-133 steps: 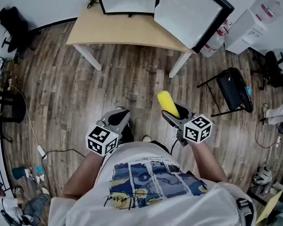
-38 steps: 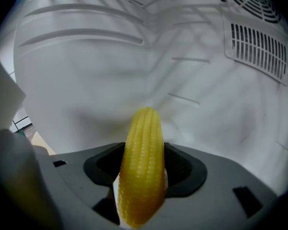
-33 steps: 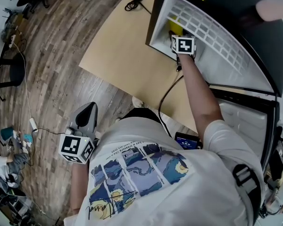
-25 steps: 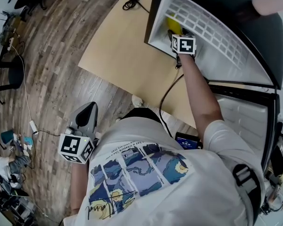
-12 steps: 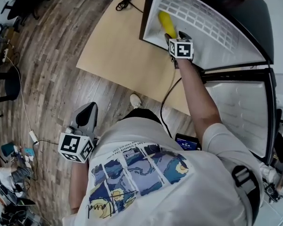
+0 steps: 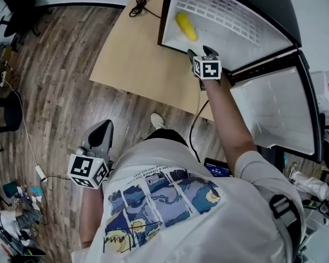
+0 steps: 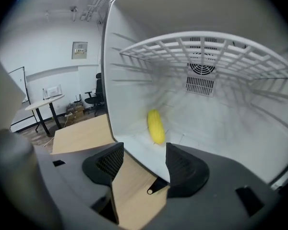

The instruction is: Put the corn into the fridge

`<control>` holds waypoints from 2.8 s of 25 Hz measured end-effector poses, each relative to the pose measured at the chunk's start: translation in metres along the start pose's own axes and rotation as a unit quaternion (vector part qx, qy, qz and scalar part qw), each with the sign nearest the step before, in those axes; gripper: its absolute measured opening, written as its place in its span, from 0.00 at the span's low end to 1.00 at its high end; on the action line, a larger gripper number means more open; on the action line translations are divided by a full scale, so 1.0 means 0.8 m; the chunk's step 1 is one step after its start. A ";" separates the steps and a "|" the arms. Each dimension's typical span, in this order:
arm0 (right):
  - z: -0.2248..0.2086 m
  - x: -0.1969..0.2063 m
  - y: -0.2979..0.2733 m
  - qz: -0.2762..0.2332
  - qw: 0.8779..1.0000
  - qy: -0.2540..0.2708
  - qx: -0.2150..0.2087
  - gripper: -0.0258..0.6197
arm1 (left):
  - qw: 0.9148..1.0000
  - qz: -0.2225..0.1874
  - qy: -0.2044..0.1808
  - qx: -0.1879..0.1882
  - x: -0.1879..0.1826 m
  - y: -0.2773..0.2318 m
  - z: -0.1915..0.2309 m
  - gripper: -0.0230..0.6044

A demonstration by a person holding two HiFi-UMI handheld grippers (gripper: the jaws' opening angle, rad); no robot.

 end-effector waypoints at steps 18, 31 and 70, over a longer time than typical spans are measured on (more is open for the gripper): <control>0.085 0.090 0.205 -0.009 1.000 -0.004 -0.029 0.44 | 1.000 -0.019 -0.012 0.018 0.067 0.105 -0.034 0.05; 0.161 0.159 0.365 -0.017 0.993 0.040 -0.108 0.16 | 0.999 -0.007 0.000 0.034 0.138 0.148 -0.074 0.05; 0.197 0.162 0.446 -0.043 0.985 0.070 -0.152 0.07 | 0.996 0.010 -0.018 0.086 0.152 0.134 -0.120 0.05</control>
Point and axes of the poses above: the fingertips, and each gripper's own axes: y backward along the fingers, z to its left, x out of its underside, the point moved 3 cm from there along y, backward along the fingers, and after that the axes turned 14 degrees about x, right-handed, at the moved point
